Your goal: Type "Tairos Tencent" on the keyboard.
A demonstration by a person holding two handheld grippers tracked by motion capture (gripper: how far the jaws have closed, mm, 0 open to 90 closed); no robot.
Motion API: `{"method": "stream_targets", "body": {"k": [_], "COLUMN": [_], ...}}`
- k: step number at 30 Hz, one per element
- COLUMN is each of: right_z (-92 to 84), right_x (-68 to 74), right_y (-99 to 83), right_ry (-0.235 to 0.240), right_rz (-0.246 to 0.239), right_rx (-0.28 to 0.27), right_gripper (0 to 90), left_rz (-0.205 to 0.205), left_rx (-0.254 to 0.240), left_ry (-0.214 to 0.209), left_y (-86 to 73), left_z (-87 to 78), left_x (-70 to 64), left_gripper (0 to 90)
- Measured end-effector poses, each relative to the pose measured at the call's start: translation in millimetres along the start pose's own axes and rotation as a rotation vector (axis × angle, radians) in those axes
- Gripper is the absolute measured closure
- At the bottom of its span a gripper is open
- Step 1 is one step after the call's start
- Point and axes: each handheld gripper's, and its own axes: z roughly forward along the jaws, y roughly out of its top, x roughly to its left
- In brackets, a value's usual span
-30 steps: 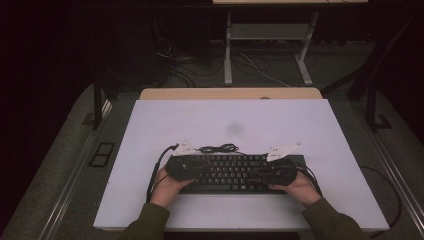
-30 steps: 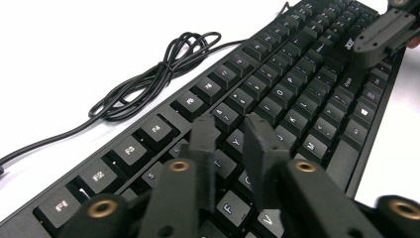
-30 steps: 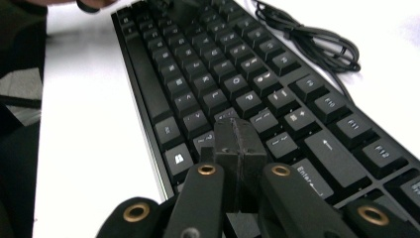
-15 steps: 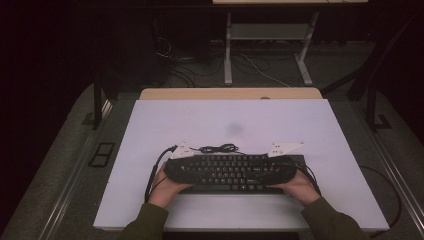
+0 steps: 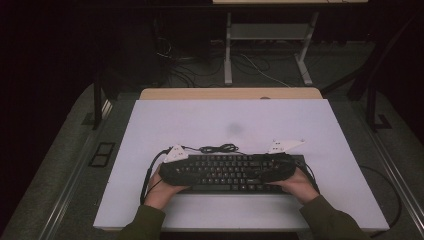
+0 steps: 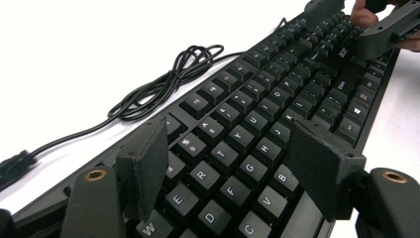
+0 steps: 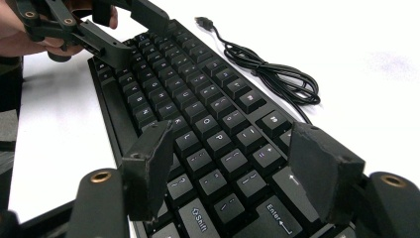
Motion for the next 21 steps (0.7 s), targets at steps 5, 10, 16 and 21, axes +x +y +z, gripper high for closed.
{"method": "stream_targets", "body": {"k": [5,10,16,21], "right_z": [2.3,6.6,10.4,14.1], "right_x": [-0.2,-1.2,-1.4,-1.4], "right_y": [2.9,4.8,8.2,10.5], "right_ry": [0.003,0.017,0.025,0.033], "right_rz": [-0.007,-0.013,-0.016,-0.026], "right_rx": [-0.001,-0.006,-0.004,-0.003], "right_gripper": [33.7,33.7,33.7,33.6], "left_rz": [-0.007,-0.018,-0.023,-0.028], "left_rx": [-0.009,-0.014,-0.016,-0.015], "left_ry": [0.011,0.024,0.044,0.059], "left_y": [-3.1,-7.1,-11.2,-14.6], "left_z": [-5.1,-10.2,-16.0,-20.6], "left_x": [0.4,1.7,3.3,4.4], "left_gripper": [31.9,32.2,32.8,34.1]}}
